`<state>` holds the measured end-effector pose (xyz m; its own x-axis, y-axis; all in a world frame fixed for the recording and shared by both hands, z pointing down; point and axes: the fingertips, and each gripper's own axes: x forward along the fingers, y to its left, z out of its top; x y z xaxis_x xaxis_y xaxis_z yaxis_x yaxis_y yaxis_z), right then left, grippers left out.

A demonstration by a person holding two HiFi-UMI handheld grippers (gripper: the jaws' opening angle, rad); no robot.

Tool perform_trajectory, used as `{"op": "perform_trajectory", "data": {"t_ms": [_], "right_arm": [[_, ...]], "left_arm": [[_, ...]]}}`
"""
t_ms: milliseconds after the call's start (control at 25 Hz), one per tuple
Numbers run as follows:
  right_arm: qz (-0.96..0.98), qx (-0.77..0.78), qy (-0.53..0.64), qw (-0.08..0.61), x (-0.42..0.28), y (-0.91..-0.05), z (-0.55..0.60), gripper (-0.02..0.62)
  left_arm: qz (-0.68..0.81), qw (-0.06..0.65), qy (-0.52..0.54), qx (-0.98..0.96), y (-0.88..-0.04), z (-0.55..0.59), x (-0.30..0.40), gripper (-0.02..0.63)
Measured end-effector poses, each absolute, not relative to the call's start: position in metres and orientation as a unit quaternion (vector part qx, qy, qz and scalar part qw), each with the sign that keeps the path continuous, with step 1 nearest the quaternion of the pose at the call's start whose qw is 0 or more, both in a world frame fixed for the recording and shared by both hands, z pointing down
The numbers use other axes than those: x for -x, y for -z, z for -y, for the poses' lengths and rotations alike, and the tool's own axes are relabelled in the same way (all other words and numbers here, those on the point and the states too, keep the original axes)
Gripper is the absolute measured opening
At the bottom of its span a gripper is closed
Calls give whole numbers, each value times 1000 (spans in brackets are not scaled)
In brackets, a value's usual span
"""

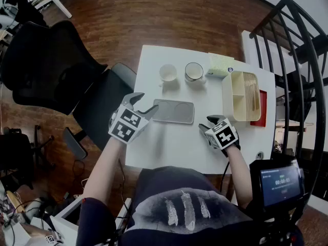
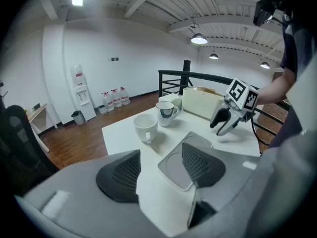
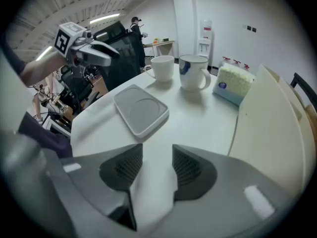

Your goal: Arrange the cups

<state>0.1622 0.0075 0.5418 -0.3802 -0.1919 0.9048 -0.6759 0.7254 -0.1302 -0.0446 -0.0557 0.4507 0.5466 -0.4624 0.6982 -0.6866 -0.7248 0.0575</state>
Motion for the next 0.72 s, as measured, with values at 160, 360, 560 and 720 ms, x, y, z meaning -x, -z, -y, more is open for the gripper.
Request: {"op": "perform_trajectory", "data": {"t_ms": [160, 360, 560, 720], "right_arm": [[782, -293, -250, 490, -158, -539, 40, 176], [775, -310, -276, 477, -143, -536, 77, 176], [822, -335, -281, 364, -123, -502, 85, 176], [858, -350, -263, 269, -113, -470, 92, 176]], "left_arm": [[304, 152, -382, -859, -474, 80, 42, 262], [284, 174, -379, -863, -488, 104, 44, 262], [292, 199, -312, -882, -493, 126, 36, 262], [296, 200, -254, -899, -500, 141, 31, 262]]}}
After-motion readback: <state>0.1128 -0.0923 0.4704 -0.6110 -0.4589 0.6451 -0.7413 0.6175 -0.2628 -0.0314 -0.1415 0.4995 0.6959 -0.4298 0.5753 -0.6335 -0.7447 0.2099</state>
